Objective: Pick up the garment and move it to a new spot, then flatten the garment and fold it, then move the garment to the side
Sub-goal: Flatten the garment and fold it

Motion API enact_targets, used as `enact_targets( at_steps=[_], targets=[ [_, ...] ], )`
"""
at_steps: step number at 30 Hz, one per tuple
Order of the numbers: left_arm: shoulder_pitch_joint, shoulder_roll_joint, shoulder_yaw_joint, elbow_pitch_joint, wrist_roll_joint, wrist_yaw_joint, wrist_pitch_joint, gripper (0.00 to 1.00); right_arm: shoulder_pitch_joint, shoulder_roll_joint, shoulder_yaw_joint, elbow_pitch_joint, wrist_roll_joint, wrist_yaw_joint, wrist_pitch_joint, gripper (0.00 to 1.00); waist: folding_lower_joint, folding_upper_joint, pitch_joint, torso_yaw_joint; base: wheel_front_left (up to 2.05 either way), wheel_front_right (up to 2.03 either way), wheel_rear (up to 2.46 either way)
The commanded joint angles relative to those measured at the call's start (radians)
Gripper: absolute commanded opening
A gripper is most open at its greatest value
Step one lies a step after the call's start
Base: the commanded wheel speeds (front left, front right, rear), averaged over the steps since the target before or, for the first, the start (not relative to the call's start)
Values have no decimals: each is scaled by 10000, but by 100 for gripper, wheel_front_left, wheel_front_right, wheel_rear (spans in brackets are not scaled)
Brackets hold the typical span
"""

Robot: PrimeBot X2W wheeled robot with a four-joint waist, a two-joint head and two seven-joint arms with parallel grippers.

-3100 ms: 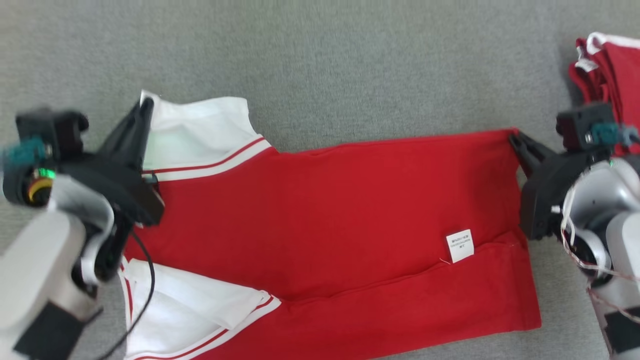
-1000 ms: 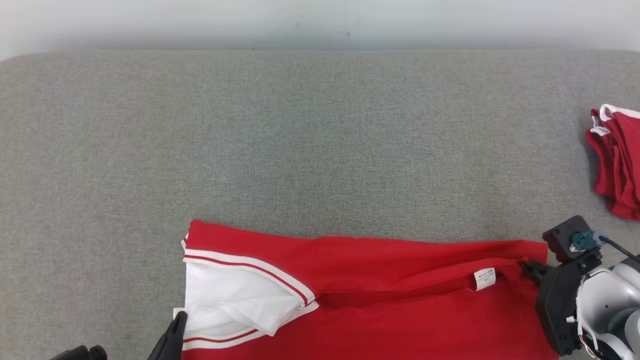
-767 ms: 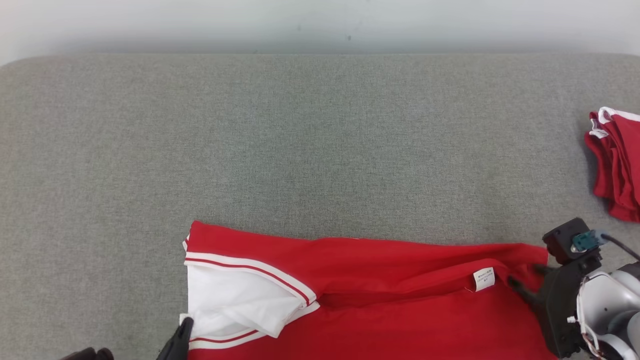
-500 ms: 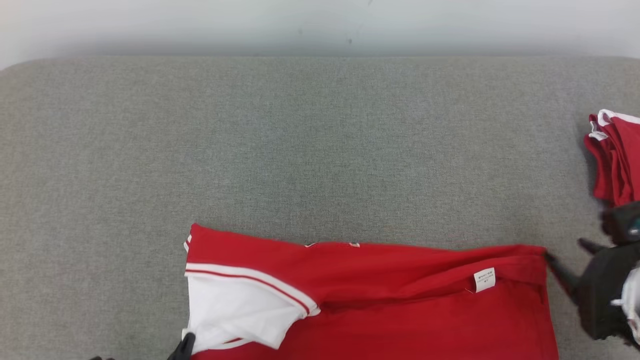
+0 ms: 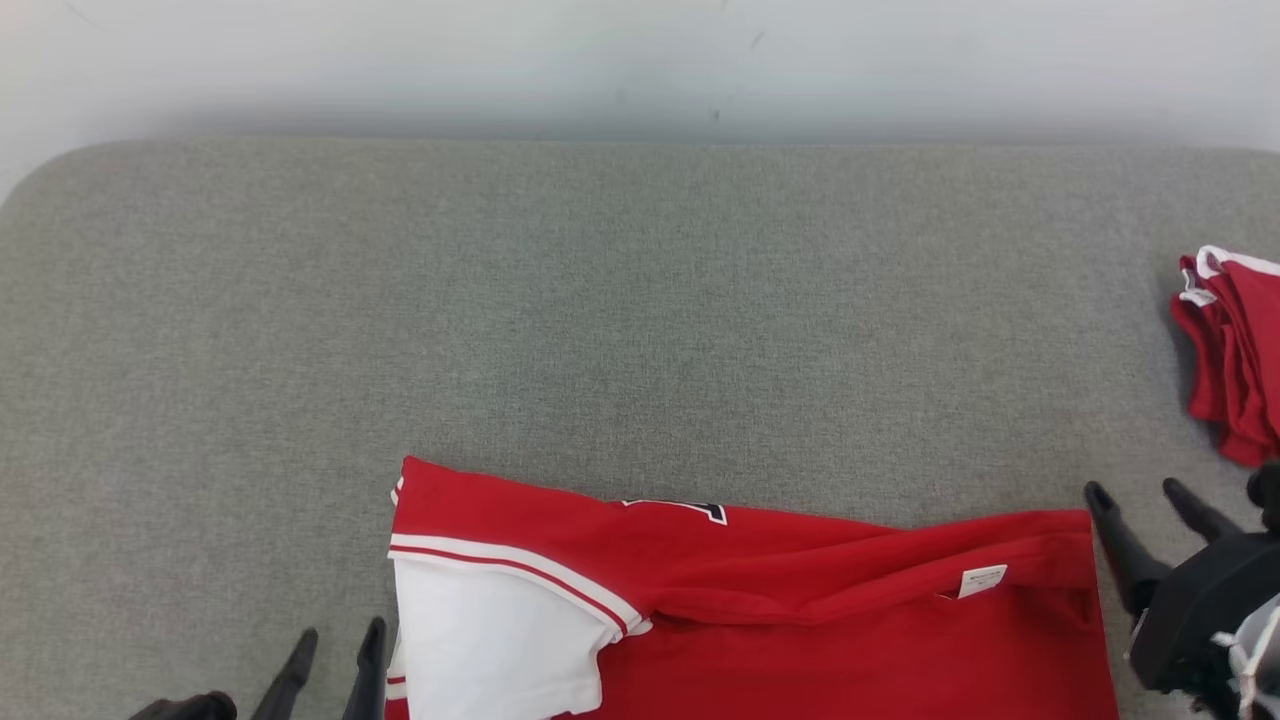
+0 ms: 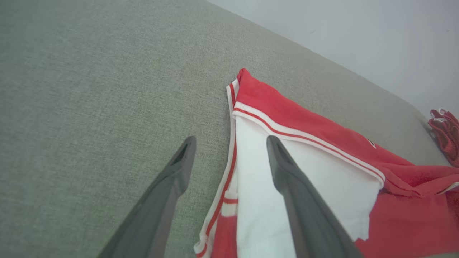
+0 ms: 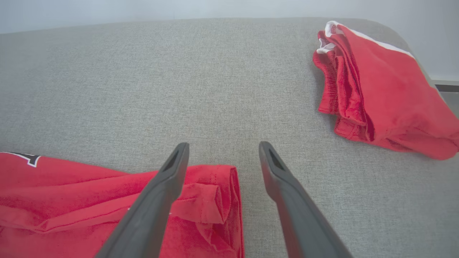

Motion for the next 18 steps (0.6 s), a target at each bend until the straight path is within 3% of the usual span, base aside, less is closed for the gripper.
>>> enact_targets(
  at_steps=[1,7,12,18],
  targets=[
    [-164,-153,94,129,486,22,-234,100,158,560,-193,72,-185,4,-288,100,0,0,-149,57,0,0,0],
    [-363,-795,1269,-77,2504,165,-409,100,419,1943,-766,360,-722,4,-900,100,0,0,-403,106,0,0,0],
    [148,-1618,2801,-944,4532,-53,-399,100,655,2461,-1176,758,-985,4,-1278,100,0,0,-586,70,0,0,0],
    [623,-2588,3945,-1430,5567,-1001,-401,100,617,2511,-1147,1576,-791,4,-1683,100,0,0,-638,-10,0,0,0]
  ],
)
